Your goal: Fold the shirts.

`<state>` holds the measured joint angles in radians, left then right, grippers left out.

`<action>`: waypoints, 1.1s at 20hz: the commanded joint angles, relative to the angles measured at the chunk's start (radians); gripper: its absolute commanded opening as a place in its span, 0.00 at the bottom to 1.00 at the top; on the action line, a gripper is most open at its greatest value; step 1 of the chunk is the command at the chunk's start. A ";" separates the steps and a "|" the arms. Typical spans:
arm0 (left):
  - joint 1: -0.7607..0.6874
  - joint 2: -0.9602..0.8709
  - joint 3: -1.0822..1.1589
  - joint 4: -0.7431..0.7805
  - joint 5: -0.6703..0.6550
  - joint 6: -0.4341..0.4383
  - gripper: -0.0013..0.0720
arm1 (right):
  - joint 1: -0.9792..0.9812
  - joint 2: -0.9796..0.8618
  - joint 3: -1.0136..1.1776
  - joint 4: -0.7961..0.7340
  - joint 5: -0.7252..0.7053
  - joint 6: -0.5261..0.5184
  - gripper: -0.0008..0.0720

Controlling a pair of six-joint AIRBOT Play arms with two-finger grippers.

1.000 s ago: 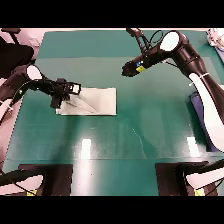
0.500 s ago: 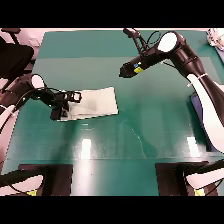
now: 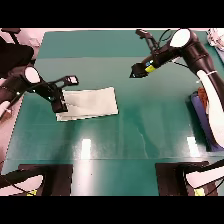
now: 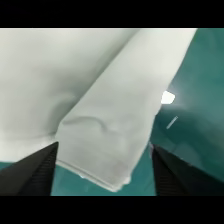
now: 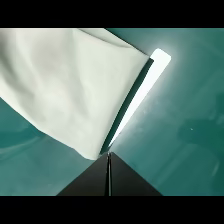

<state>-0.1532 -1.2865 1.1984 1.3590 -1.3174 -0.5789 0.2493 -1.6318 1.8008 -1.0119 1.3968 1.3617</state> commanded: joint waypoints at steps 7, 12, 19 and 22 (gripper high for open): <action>0.000 0.154 0.093 -0.234 -0.060 -0.413 0.05 | -0.211 -0.003 -0.264 0.328 -0.021 -0.069 0.63; 0.000 0.213 0.094 -0.301 -0.075 -0.453 0.05 | -0.169 -0.082 -0.454 0.453 -0.145 -0.196 0.63; 0.000 0.225 0.094 -0.301 -0.061 -0.483 0.05 | -0.035 -0.240 -0.458 0.628 -0.238 -0.270 0.78; 0.000 0.256 0.095 -0.296 -0.020 -0.501 0.05 | 0.010 -0.254 -0.458 0.628 -0.307 -0.267 0.78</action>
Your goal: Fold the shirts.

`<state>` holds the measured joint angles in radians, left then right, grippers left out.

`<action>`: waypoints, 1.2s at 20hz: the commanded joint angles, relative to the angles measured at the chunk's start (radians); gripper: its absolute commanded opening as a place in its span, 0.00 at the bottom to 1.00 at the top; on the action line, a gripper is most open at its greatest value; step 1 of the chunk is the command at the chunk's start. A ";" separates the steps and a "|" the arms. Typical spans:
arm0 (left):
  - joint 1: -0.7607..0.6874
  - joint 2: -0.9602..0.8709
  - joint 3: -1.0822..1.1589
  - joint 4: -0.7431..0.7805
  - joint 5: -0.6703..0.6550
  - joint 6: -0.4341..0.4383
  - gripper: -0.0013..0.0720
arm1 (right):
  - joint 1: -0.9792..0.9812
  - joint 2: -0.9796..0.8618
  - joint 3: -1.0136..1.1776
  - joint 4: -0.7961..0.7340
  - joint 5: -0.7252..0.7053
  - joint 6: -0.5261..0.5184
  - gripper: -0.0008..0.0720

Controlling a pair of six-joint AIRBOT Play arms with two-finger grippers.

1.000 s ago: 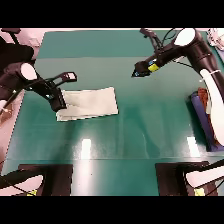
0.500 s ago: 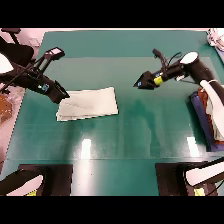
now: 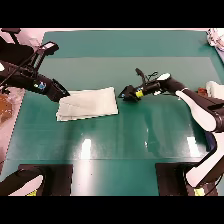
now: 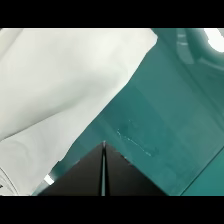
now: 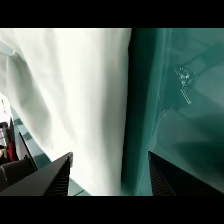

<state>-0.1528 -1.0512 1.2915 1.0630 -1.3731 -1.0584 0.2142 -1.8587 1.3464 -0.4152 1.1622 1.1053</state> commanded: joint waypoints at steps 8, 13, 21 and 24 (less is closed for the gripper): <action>0.000 0.063 0.003 0.014 -0.017 -0.026 0.05 | 0.134 -0.028 -0.003 0.032 -0.219 0.014 0.78; 0.000 0.064 0.003 0.013 -0.016 -0.026 0.05 | 0.192 -0.048 0.089 0.031 -0.216 0.058 0.67; 0.000 0.064 0.003 0.009 -0.057 -0.043 0.05 | 0.219 -0.076 0.434 0.031 -0.156 0.217 0.03; 0.000 0.064 0.003 0.008 -0.064 -0.064 0.05 | 0.190 -0.074 0.612 0.029 -0.154 0.311 0.03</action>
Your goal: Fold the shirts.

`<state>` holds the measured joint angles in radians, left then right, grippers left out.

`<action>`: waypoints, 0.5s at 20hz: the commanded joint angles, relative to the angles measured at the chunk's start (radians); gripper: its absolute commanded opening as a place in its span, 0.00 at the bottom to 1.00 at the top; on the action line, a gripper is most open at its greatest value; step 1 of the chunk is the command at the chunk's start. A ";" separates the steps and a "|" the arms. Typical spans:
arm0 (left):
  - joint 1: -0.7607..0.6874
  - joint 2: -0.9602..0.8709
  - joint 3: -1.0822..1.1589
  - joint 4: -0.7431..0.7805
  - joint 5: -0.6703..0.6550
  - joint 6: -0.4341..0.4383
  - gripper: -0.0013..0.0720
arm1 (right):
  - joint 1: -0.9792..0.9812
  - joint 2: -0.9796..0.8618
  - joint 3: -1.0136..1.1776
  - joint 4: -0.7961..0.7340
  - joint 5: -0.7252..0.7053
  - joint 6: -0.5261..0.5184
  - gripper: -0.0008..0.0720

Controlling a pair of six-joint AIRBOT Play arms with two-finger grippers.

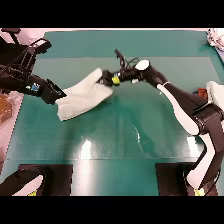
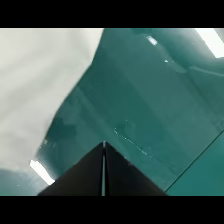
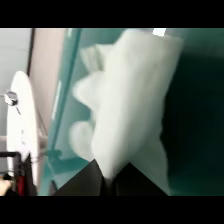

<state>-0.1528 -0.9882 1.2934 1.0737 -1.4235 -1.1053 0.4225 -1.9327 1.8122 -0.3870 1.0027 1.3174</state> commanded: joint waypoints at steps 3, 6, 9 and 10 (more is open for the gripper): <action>0.000 0.001 0.001 -0.012 -0.032 -0.024 0.05 | -0.097 0.016 0.289 0.001 -0.037 0.211 0.03; 0.000 0.001 0.001 -0.013 -0.059 -0.049 0.05 | -0.228 0.129 0.203 0.001 -0.174 0.256 0.03; 0.000 0.001 0.001 -0.013 -0.082 -0.075 0.05 | -0.403 0.211 0.148 -0.006 -0.217 0.262 0.03; 0.000 0.001 0.001 -0.013 -0.088 -0.077 0.05 | -0.465 0.226 0.151 -0.005 -0.216 0.264 0.03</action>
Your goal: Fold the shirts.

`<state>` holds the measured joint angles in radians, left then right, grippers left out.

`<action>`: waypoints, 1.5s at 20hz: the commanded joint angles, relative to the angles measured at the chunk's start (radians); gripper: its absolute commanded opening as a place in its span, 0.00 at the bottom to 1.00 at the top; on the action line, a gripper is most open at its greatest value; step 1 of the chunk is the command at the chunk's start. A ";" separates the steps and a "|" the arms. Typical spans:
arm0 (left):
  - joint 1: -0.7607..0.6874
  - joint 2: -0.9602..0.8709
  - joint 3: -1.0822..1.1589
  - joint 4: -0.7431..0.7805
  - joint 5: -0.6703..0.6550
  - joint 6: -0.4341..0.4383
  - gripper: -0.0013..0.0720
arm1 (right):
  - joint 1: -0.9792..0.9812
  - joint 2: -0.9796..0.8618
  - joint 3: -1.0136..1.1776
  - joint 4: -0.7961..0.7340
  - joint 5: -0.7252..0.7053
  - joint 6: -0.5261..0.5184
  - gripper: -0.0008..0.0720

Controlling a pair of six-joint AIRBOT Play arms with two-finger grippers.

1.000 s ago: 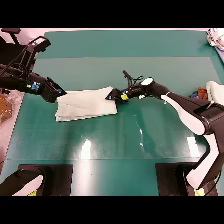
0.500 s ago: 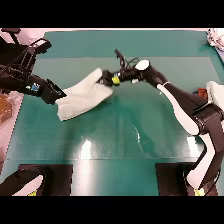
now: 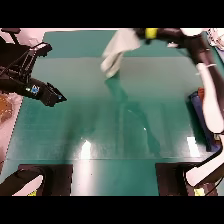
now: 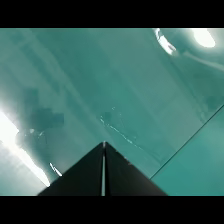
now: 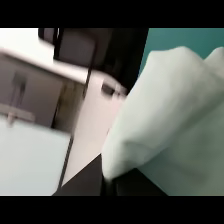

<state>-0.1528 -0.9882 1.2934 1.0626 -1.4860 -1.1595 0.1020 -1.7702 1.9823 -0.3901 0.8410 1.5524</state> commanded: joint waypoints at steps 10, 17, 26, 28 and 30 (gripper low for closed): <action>0.000 0.000 0.001 -0.053 -0.013 -0.068 0.05 | -0.727 0.169 0.043 -0.428 0.205 0.399 0.03; 0.000 0.000 0.001 -0.053 0.007 -0.067 0.05 | -0.837 0.216 0.042 -1.065 0.856 0.578 0.03; 0.000 0.001 0.001 -0.065 0.002 -0.063 0.05 | -0.837 0.436 -0.190 -1.316 0.991 0.523 0.03; 0.000 0.000 0.001 -0.077 0.002 -0.063 0.05 | -0.837 0.485 -0.279 -1.318 0.975 0.509 0.03; 0.000 0.000 0.001 -0.079 0.000 -0.063 0.05 | -0.837 0.526 -0.374 -1.349 0.964 0.502 0.03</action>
<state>-0.1528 -0.9882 1.2934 0.9924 -1.4845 -1.2251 -0.7341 -1.3090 1.7271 -1.6810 1.8030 2.0666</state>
